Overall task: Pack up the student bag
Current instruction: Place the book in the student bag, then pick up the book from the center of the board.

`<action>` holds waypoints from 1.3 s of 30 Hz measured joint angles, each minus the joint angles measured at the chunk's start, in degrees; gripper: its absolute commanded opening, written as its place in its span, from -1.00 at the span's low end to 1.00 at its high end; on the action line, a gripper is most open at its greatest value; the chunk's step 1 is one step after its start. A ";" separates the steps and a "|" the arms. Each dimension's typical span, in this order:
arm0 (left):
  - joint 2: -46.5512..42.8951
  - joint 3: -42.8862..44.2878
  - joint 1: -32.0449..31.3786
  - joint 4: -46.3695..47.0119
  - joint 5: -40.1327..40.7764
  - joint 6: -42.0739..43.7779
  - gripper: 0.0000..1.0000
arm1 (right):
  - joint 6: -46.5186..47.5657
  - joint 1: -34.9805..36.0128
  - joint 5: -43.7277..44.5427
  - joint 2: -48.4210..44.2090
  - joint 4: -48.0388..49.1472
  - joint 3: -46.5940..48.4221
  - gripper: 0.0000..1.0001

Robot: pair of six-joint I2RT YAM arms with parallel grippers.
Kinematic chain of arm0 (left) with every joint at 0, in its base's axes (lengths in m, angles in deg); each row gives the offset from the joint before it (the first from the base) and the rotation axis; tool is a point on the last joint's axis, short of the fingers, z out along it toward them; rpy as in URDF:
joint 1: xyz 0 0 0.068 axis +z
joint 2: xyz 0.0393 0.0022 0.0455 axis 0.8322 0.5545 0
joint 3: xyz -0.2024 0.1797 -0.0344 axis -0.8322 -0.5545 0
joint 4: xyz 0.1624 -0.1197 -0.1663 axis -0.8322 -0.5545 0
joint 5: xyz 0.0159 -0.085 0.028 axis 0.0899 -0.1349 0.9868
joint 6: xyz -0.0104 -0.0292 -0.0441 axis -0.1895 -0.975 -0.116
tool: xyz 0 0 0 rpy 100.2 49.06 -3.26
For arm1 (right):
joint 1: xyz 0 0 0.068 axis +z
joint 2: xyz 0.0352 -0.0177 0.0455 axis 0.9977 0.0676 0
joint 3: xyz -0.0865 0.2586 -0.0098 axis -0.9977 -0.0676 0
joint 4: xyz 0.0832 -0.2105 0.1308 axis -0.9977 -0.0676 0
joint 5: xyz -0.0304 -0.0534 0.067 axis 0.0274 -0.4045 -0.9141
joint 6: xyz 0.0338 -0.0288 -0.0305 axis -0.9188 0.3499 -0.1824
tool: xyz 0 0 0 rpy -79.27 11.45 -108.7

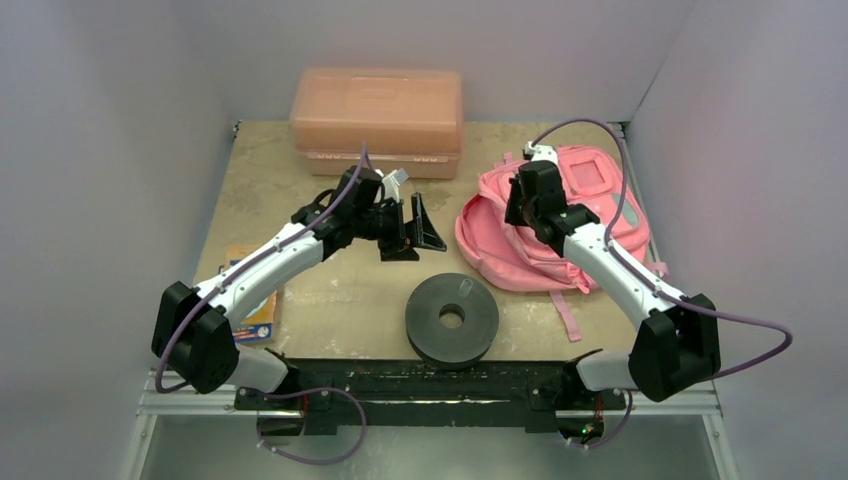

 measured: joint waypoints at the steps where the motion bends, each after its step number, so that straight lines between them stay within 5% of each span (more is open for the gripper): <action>1: 0.28 -0.02 0.02 0.17 0.09 -0.31 0.66 | 0.17 0.00 -0.07 0.00 0.00 0.00 -1.00; 7: -0.28 -0.13 0.02 1.79 1.79 -1.38 0.73 | 0.26 0.15 3.98 2.14 -2.23 1.38 -0.90; 11: -3.72 0.68 0.07 -4.74 8.17 1.97 0.84 | 0.94 1.97 7.85 2.99 -3.87 2.05 0.13; 15: -8.87 2.47 1.40 -13.49 16.11 7.10 0.85 | 3.13 6.69 10.93 1.77 -4.50 2.19 0.62; 24: -22.62 -0.09 23.61 -27.04 23.98 13.29 0.91 | 2.71 17.31 5.92 5.44 -1.79 12.22 0.89; 30: -26.82 -4.17 40.68 -32.57 26.56 15.17 0.98 | -2.32 24.24 -7.58 12.46 6.36 14.27 0.90; 39: -25.38 -6.64 48.68 -33.38 32.92 18.08 1.00 | -15.82 30.62 -26.49 26.56 21.20 14.27 0.95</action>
